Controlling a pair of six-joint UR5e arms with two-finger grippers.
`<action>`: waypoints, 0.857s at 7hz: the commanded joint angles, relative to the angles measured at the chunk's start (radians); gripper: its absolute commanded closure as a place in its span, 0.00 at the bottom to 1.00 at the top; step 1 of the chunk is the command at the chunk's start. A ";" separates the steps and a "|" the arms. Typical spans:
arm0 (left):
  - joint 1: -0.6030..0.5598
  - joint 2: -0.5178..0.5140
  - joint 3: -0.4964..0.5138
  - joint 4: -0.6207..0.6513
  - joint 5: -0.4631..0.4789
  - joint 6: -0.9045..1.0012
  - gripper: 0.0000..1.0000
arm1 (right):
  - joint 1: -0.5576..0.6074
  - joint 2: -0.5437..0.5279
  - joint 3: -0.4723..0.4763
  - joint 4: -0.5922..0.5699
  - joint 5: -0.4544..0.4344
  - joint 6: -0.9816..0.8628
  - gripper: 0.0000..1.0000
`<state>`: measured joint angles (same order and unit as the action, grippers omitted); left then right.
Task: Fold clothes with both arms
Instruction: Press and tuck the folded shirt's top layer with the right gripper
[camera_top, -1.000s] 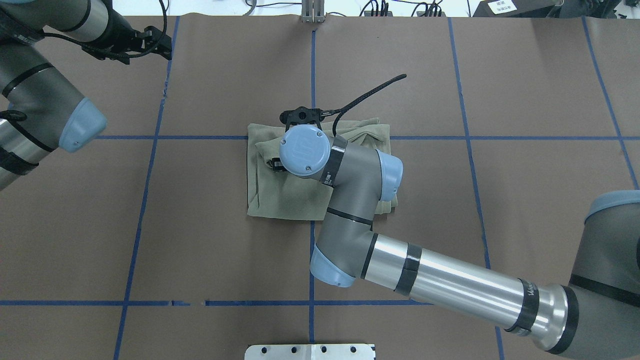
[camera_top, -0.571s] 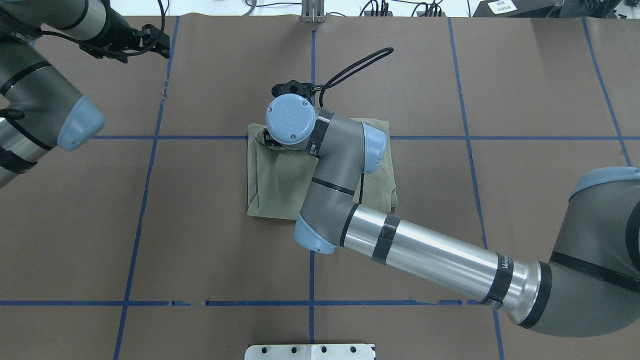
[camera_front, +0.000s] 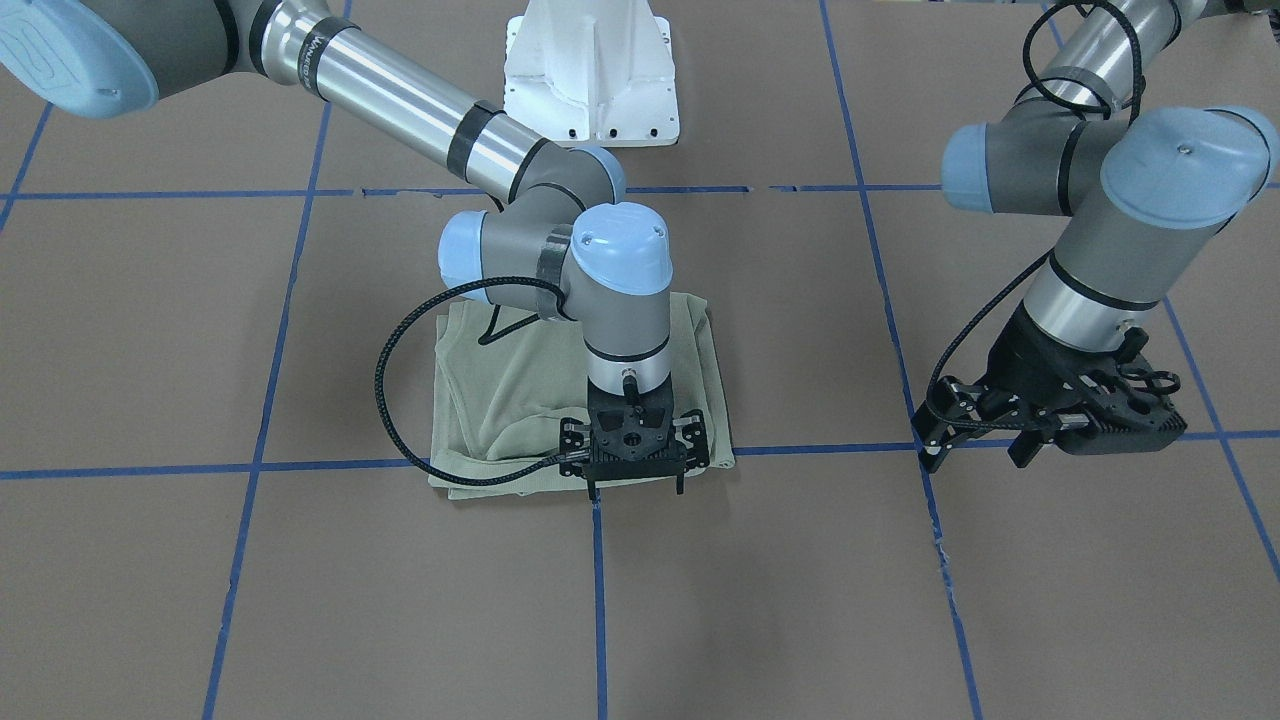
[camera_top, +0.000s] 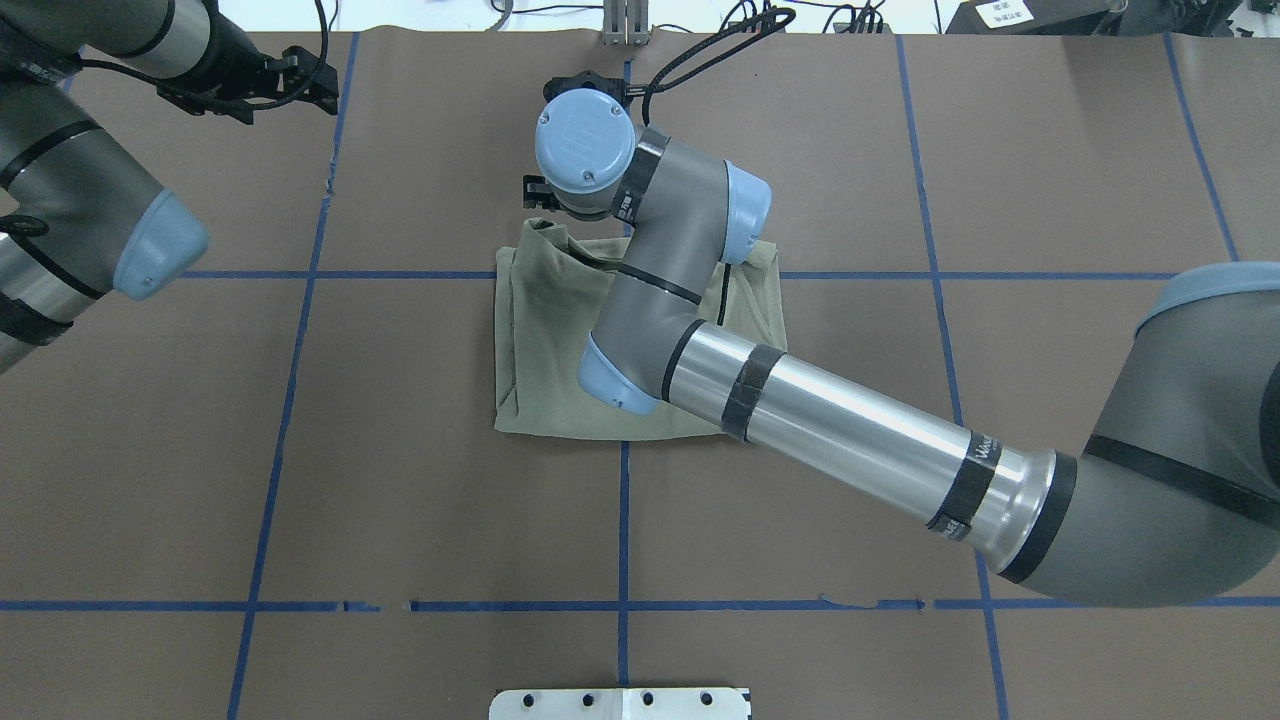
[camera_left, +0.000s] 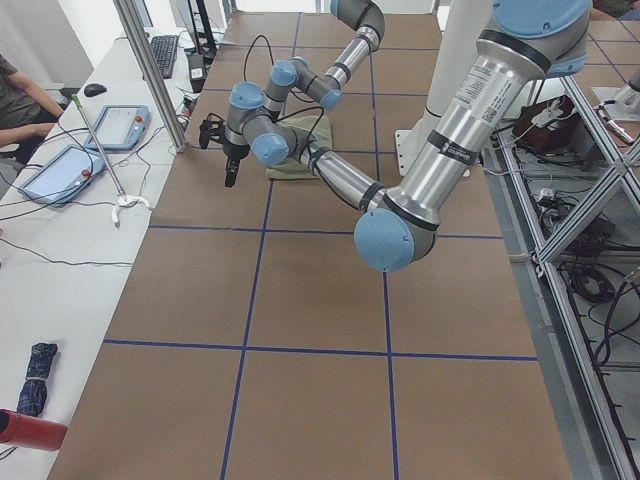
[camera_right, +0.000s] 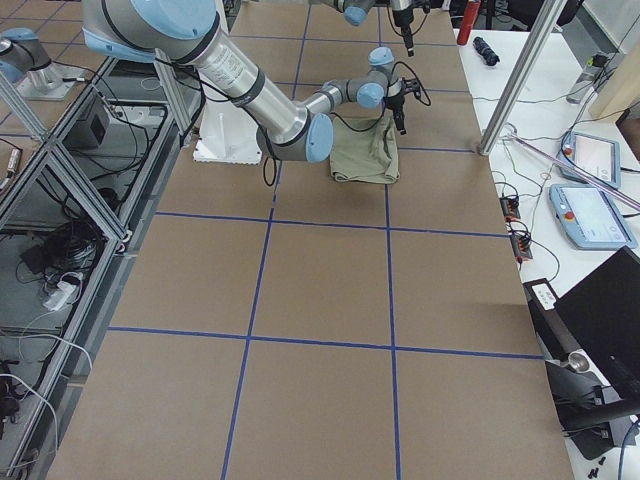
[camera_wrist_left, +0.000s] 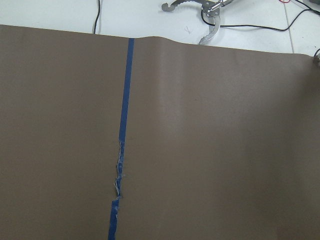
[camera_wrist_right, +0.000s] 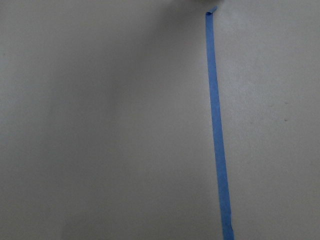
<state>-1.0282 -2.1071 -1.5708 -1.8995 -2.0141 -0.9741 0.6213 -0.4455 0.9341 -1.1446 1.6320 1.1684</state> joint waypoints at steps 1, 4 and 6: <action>-0.006 -0.001 0.000 0.000 -0.002 0.000 0.00 | 0.008 -0.013 0.064 -0.054 0.074 0.017 0.00; -0.006 -0.001 0.000 -0.003 -0.002 0.000 0.00 | -0.002 -0.033 0.129 -0.350 0.291 0.031 0.00; -0.006 0.001 0.000 -0.006 -0.002 0.000 0.00 | -0.006 -0.059 0.126 -0.351 0.353 0.019 0.00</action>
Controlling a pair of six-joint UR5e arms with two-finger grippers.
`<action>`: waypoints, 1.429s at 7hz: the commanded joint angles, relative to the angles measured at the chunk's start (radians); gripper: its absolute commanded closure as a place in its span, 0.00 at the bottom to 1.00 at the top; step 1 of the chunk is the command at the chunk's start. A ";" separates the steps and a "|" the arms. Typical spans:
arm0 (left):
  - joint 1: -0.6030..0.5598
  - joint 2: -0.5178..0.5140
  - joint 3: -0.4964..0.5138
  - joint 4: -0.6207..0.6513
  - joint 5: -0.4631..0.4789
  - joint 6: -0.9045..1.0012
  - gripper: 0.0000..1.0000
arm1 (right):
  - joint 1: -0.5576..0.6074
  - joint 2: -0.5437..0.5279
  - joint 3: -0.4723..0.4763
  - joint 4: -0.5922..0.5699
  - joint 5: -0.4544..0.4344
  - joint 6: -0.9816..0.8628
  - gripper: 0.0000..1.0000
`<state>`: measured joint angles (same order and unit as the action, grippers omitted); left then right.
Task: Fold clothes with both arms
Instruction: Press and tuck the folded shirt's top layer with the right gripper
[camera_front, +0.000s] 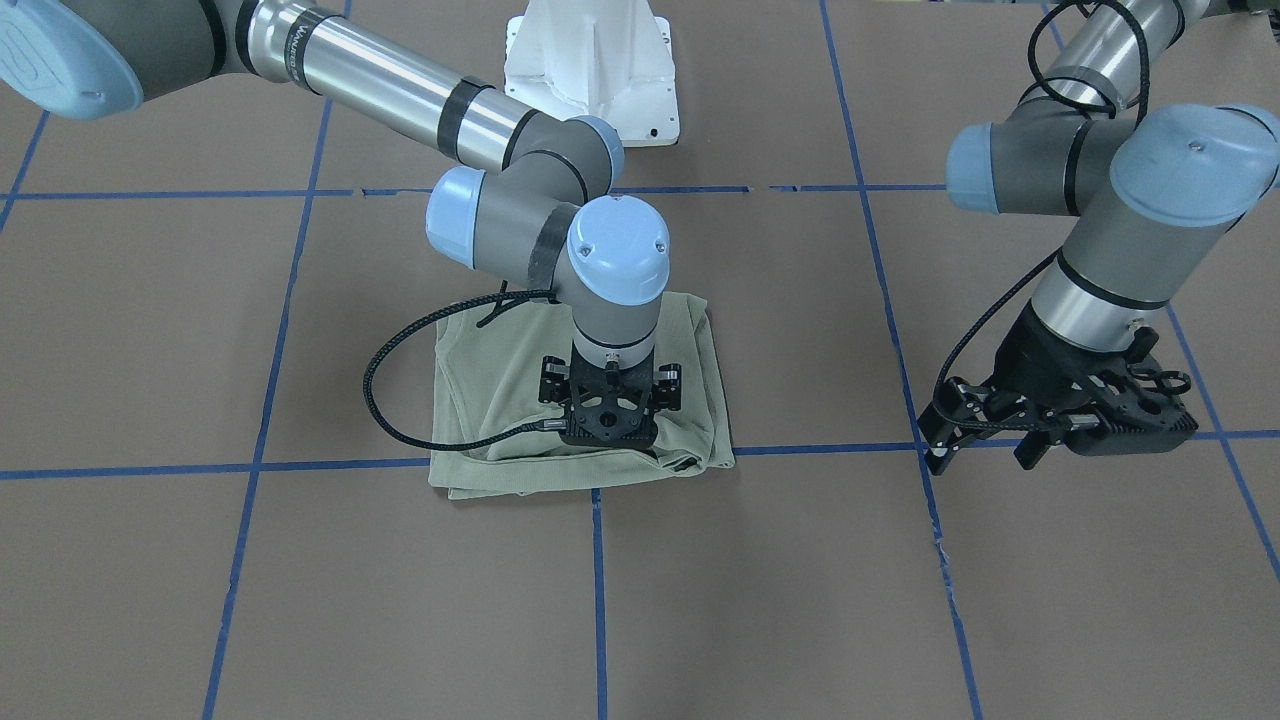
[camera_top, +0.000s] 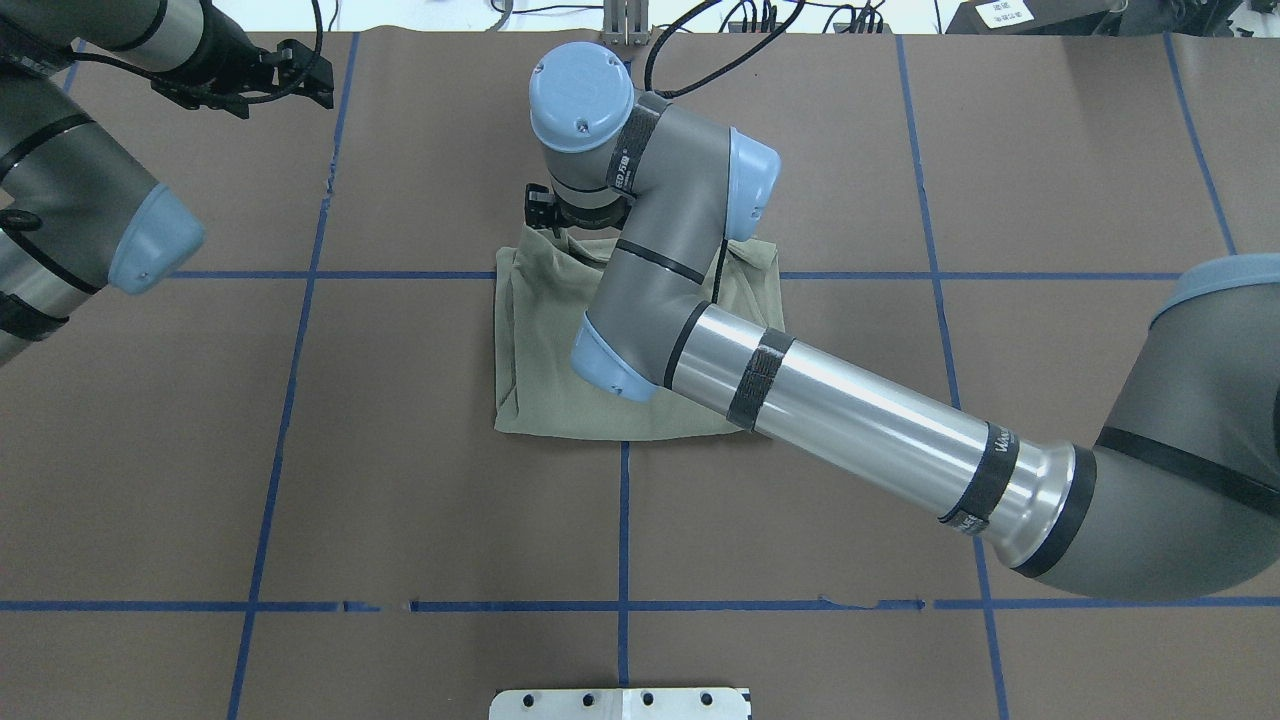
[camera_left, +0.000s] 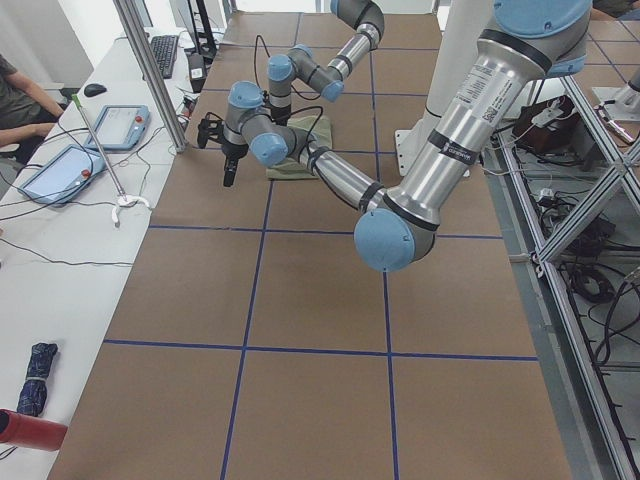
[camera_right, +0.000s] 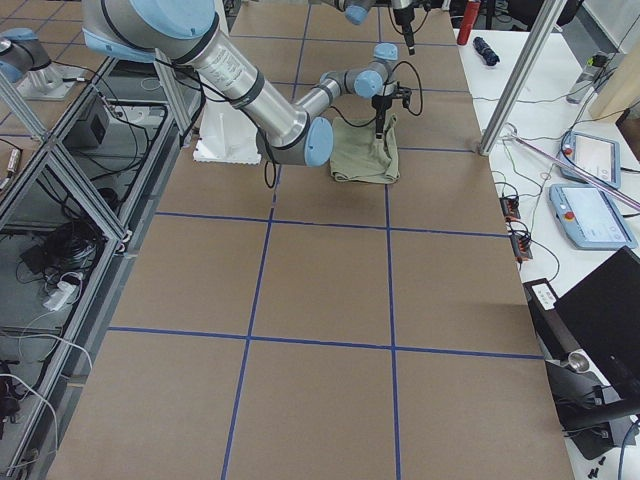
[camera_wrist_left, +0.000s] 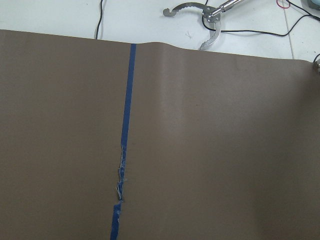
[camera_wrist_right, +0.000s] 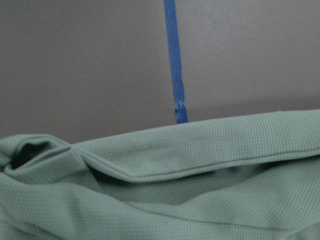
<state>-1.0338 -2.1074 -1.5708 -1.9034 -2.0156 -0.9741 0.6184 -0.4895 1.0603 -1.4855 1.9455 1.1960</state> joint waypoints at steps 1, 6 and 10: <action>0.000 0.001 0.002 -0.003 0.000 0.000 0.00 | -0.003 -0.021 0.000 -0.009 0.046 -0.010 0.00; 0.001 -0.006 0.002 0.004 0.000 -0.002 0.00 | 0.038 -0.024 -0.126 0.197 -0.025 -0.022 0.00; 0.001 -0.009 0.002 0.000 0.000 -0.003 0.00 | 0.098 -0.015 -0.178 0.307 -0.074 -0.036 0.00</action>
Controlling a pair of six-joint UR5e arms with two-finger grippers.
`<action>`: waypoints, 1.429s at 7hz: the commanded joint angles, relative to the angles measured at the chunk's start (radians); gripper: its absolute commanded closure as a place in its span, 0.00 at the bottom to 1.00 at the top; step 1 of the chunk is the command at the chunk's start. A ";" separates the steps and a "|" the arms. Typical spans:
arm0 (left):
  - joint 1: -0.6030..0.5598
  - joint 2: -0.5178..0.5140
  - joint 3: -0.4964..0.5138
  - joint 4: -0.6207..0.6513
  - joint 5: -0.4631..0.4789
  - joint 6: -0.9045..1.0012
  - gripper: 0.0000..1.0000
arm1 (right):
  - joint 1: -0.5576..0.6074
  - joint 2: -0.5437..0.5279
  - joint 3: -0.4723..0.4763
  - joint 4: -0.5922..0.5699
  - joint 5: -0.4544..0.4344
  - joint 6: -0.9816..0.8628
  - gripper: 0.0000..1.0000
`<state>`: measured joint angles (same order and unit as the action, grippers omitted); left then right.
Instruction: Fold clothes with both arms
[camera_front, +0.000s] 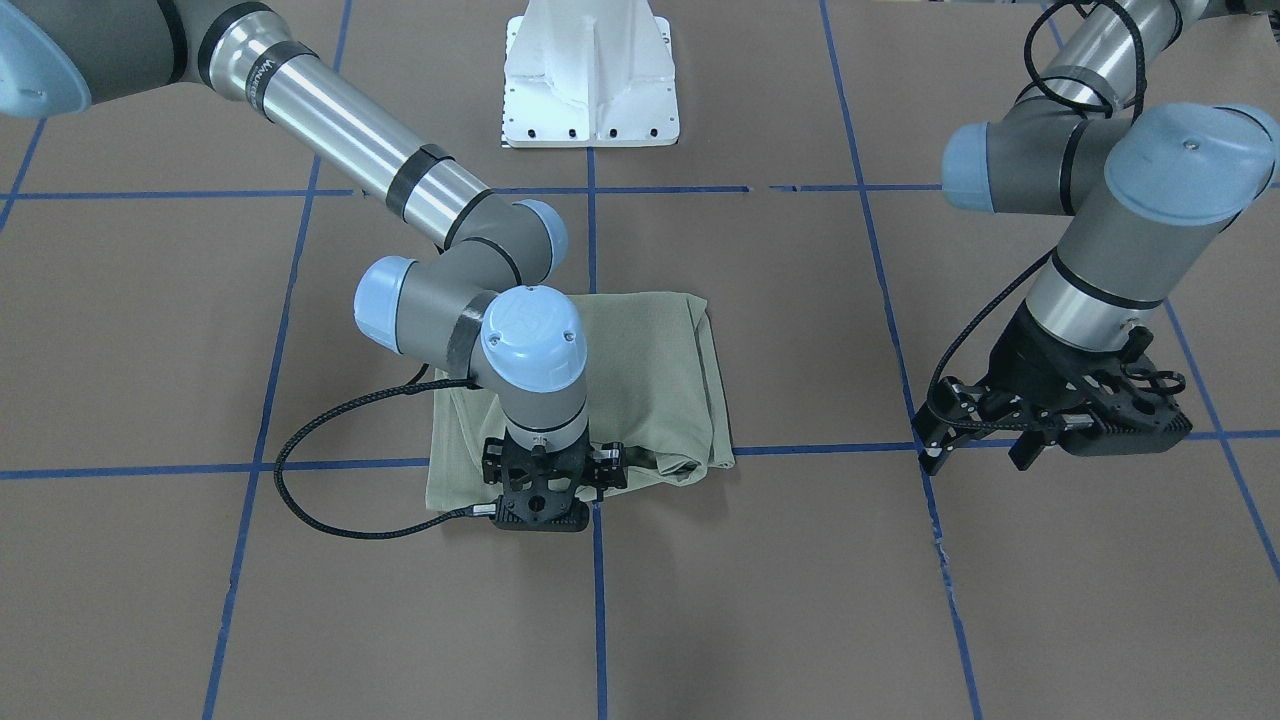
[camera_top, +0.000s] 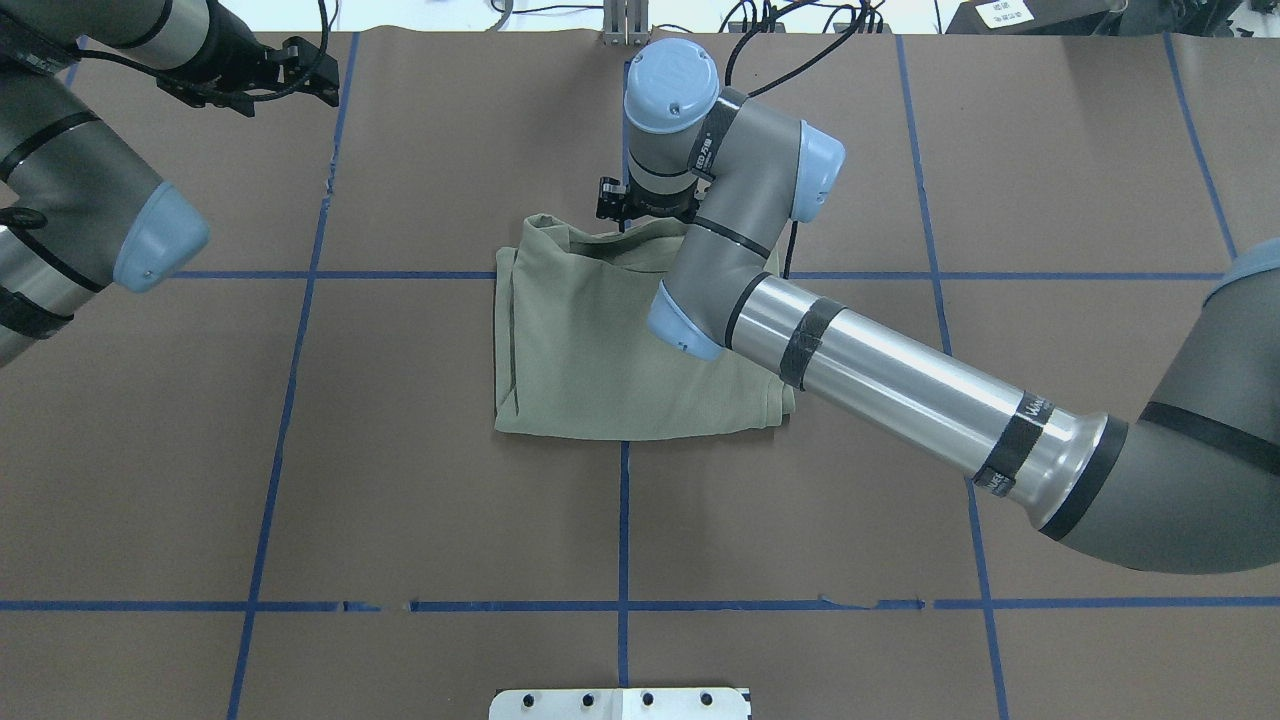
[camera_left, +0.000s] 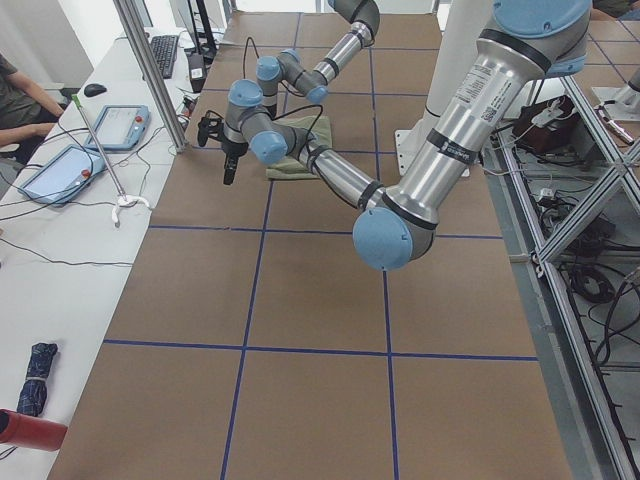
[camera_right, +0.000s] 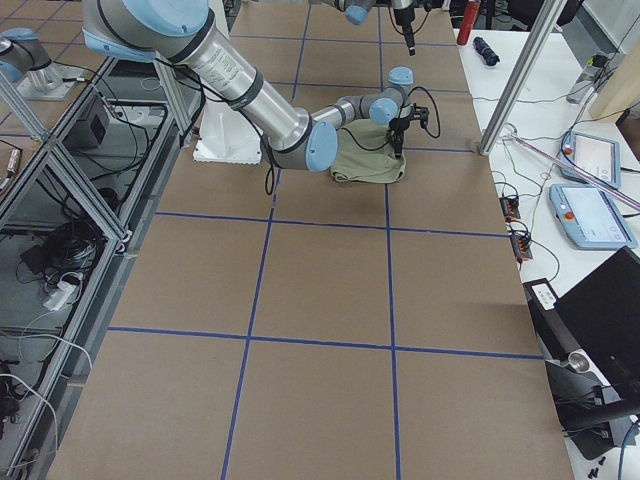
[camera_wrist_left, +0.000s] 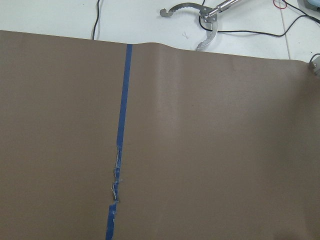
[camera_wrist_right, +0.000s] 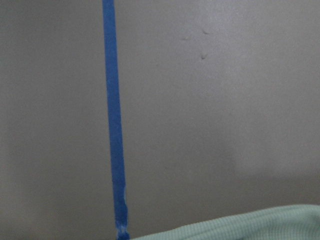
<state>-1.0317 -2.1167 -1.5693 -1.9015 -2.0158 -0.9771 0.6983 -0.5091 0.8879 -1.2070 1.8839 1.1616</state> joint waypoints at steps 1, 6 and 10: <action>-0.001 0.000 0.000 -0.004 0.000 0.000 0.00 | 0.030 0.006 -0.006 0.027 -0.014 -0.002 0.00; -0.097 0.045 -0.005 -0.004 -0.094 0.287 0.00 | 0.249 -0.318 0.413 -0.085 0.141 -0.166 0.00; -0.348 0.199 -0.006 0.034 -0.216 0.772 0.00 | 0.675 -0.679 0.548 -0.088 0.521 -0.608 0.00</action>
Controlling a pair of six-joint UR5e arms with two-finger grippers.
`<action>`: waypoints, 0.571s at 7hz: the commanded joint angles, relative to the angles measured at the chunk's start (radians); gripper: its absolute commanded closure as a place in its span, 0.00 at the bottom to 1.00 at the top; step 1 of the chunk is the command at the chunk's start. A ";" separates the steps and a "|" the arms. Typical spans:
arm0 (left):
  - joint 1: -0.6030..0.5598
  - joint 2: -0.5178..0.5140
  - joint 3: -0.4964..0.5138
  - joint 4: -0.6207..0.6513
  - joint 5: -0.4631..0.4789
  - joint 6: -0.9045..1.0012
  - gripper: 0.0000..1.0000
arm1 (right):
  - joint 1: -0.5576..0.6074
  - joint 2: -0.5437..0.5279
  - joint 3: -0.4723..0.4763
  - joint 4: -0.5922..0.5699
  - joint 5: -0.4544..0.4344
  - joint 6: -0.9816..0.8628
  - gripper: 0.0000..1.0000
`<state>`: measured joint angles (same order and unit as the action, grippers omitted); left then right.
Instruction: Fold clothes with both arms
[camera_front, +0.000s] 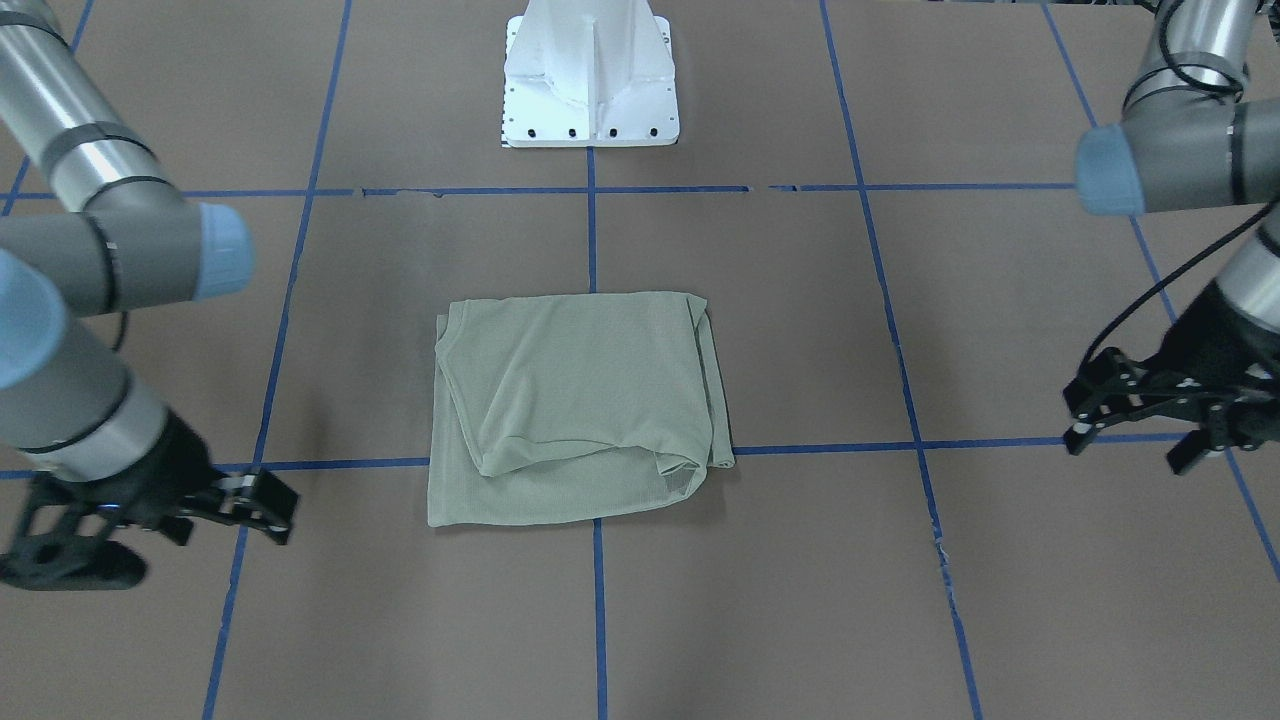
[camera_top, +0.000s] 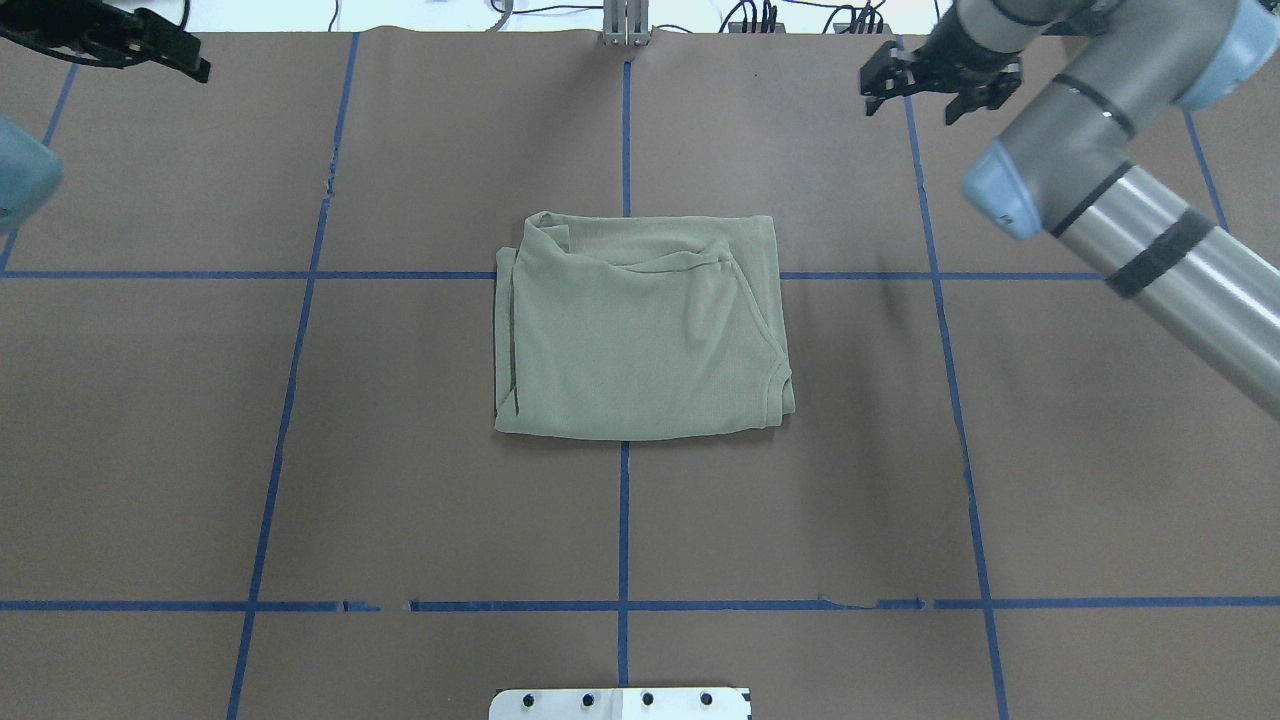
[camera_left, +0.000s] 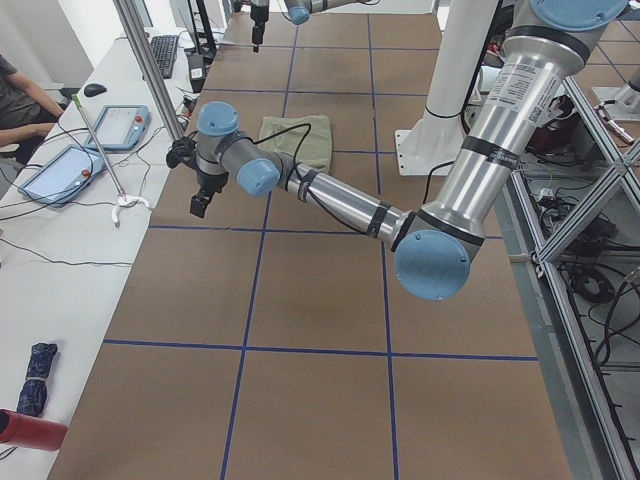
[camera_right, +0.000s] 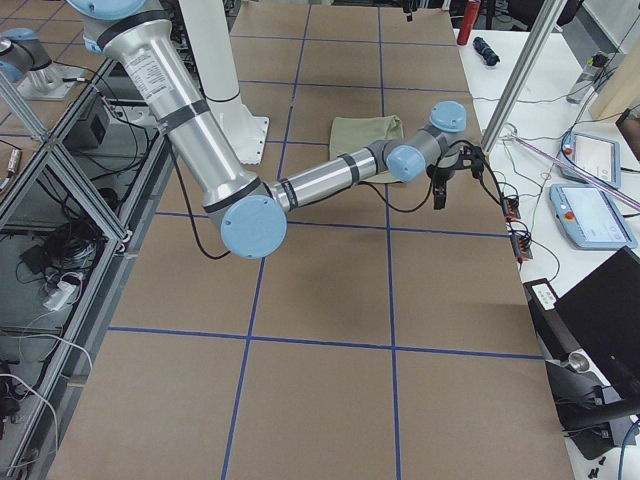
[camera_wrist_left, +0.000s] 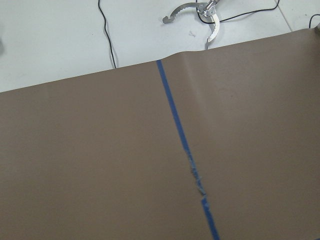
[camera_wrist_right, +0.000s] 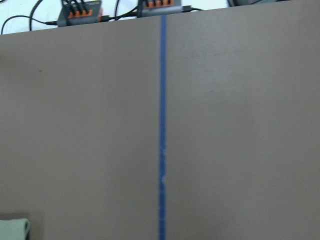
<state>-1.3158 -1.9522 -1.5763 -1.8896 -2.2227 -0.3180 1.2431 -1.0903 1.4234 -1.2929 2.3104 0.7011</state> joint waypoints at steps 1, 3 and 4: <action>-0.115 0.085 -0.011 0.024 -0.012 0.228 0.00 | 0.203 -0.184 0.012 -0.002 0.110 -0.302 0.00; -0.143 0.131 -0.019 0.015 -0.015 0.270 0.00 | 0.288 -0.325 0.020 0.017 0.101 -0.400 0.00; -0.142 0.131 -0.002 -0.015 0.024 0.269 0.00 | 0.285 -0.344 0.009 0.015 0.075 -0.387 0.00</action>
<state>-1.4528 -1.8301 -1.5885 -1.8794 -2.2290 -0.0586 1.5090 -1.3835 1.4383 -1.2827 2.4037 0.3247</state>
